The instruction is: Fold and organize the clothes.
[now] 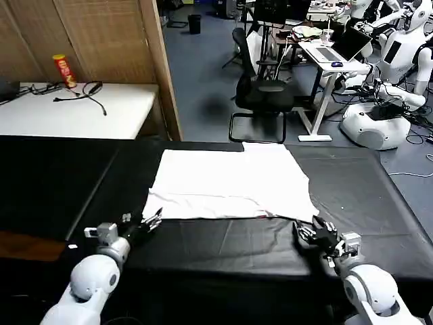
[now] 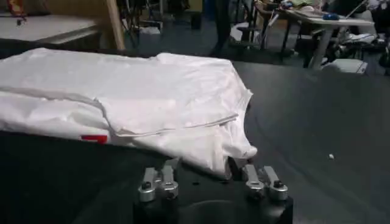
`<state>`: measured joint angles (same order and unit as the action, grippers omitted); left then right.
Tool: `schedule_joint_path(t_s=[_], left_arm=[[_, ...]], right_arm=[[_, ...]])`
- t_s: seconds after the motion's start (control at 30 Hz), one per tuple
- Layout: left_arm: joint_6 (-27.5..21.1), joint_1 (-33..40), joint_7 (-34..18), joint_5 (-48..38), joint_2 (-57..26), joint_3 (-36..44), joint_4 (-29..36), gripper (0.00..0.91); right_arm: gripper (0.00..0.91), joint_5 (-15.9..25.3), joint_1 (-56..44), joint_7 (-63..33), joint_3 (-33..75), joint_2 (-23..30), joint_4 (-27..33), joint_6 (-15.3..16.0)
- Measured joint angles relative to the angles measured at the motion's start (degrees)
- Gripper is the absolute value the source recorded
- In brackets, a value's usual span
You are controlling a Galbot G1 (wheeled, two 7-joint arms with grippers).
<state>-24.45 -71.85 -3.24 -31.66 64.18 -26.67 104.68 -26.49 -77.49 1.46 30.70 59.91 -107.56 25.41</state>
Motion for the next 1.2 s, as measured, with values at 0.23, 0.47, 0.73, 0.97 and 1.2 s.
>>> schedule_joint_path(t_s=[0.23, 0.47, 0.73, 0.97, 1.2], left_arm=[[-0.15, 0.13, 0.39, -0.73, -0.21, 0.23, -0.36, 0.0], [-1.37, -1.37, -0.94, 0.69, -2.89, 0.59, 1.84, 0.0], [-2.34, -5.57, -1.18, 3.41, -9.16, -0.79, 6.31, 0.0], [-3.69, -12.3, -0.9, 3.85, -14.33, -2.9, 11.12, 0.0], [-4.87, -19.95, -0.86, 4.33, -16.69, -5.01, 16.51, 0.0]], right_arm=[[0.02, -4.22, -0.09, -2.9, 1.17, -2.53, -2.33, 3.24], [0.01, -11.91, -2.54, -6.58, 3.87, -7.03, -7.45, 9.14], [0.01, -14.68, -9.85, -8.65, 7.62, -9.2, -13.25, 14.52], [0.01, -13.98, -17.65, -9.42, 10.03, -8.04, -18.23, 16.29], [0.02, -13.14, -22.43, -9.74, 10.93, -6.96, -21.31, 16.72]])
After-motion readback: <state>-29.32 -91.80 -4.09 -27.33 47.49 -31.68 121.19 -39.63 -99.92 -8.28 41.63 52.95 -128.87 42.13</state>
